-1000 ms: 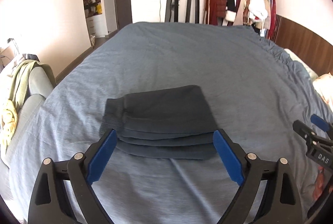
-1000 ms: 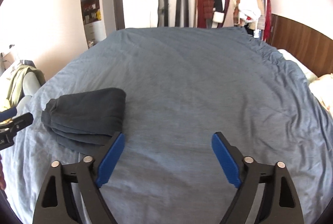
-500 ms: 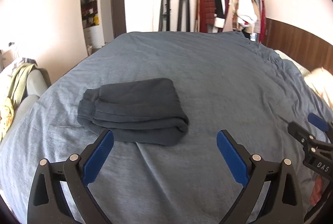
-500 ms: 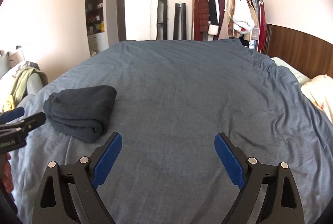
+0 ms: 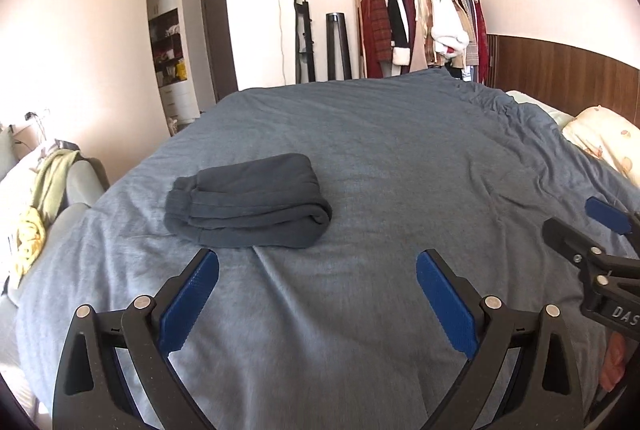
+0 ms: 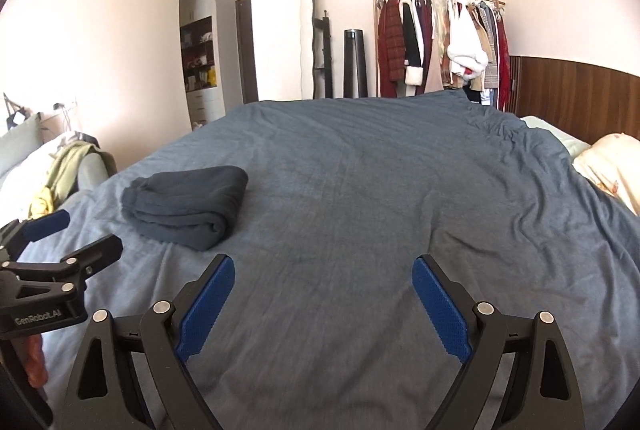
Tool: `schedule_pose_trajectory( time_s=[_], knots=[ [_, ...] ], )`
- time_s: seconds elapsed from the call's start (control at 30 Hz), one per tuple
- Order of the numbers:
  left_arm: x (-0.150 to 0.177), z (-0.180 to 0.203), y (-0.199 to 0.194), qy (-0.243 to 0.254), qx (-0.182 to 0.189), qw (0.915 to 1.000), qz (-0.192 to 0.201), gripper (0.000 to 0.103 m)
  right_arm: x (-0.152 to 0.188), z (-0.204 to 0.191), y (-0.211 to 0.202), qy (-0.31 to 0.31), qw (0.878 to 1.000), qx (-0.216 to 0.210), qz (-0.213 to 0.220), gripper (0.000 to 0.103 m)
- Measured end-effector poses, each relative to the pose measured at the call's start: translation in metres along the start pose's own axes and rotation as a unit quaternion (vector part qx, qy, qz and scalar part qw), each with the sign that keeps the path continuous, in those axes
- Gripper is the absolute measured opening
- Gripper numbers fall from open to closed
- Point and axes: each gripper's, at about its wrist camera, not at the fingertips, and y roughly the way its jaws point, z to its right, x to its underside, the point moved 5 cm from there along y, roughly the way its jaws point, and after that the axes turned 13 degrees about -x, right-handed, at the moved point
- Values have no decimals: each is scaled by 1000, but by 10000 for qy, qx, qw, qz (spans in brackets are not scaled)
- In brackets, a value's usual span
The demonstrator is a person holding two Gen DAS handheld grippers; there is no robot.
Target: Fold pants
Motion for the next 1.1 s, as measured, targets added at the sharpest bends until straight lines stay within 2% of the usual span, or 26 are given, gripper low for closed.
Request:
schedule_pose_trajectory(
  time_s=[0.27,0.57,1.1],
  knots=[
    [9,6,-48,-6,80,9998,169,101,5,-2,-56,-80,9995,161,261,91],
    [17,9,-77,-153,121,9996,180,102,13,4,-96,40,9991,208,363,91],
    [18,18,-97,-122,106,9996,246,102,21,6,-115,130,9991,111,382,91]
  ],
)
